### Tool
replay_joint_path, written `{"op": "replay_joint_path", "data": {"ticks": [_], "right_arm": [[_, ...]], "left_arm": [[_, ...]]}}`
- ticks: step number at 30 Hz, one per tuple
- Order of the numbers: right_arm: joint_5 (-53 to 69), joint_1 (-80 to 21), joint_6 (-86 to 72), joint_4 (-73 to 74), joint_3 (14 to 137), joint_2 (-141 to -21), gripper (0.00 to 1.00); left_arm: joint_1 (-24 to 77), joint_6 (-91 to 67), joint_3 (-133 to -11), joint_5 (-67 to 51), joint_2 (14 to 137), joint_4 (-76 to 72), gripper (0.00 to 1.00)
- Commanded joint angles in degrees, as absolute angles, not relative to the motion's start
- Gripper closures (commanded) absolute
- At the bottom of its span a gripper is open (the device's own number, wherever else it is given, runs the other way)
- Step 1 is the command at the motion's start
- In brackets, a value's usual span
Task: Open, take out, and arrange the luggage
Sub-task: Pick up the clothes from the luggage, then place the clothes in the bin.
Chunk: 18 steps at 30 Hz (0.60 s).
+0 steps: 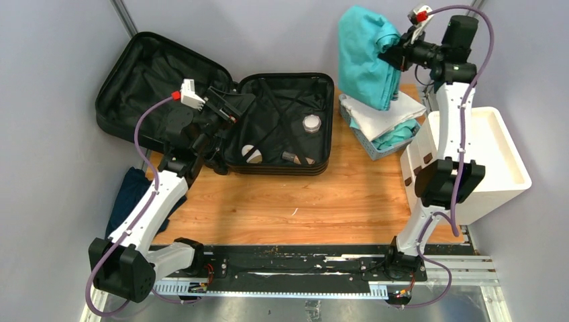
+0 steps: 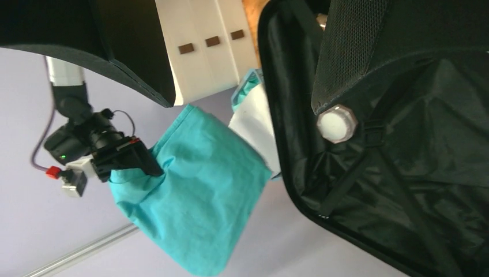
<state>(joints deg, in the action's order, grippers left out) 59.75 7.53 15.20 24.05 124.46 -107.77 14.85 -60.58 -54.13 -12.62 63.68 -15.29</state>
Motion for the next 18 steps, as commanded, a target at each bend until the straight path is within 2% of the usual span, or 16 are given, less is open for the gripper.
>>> {"op": "replay_joint_path", "data": {"ticks": [1,10,14,18], "right_arm": [[48.81,8.89,35.74,28.37,128.71,-105.87,1.00],[28.31,9.40,57.04,25.75,132.72,-113.83,1.00],[26.45,9.40,68.16,25.20,127.31,-113.45,1.00],[27.86,9.40,77.73,23.99,115.47,-109.51,1.00]], "left_arm": [[14.18,-56.06,-52.62,-12.29,61.87,-16.39,0.12],[13.71,-55.50,-52.97,-13.43,62.56,-16.35,0.11],[13.63,-55.46,-52.35,-12.93,62.07,-16.35,0.11],[13.58,-55.46,-52.12,-13.07,62.34,-16.35,0.11]]}}
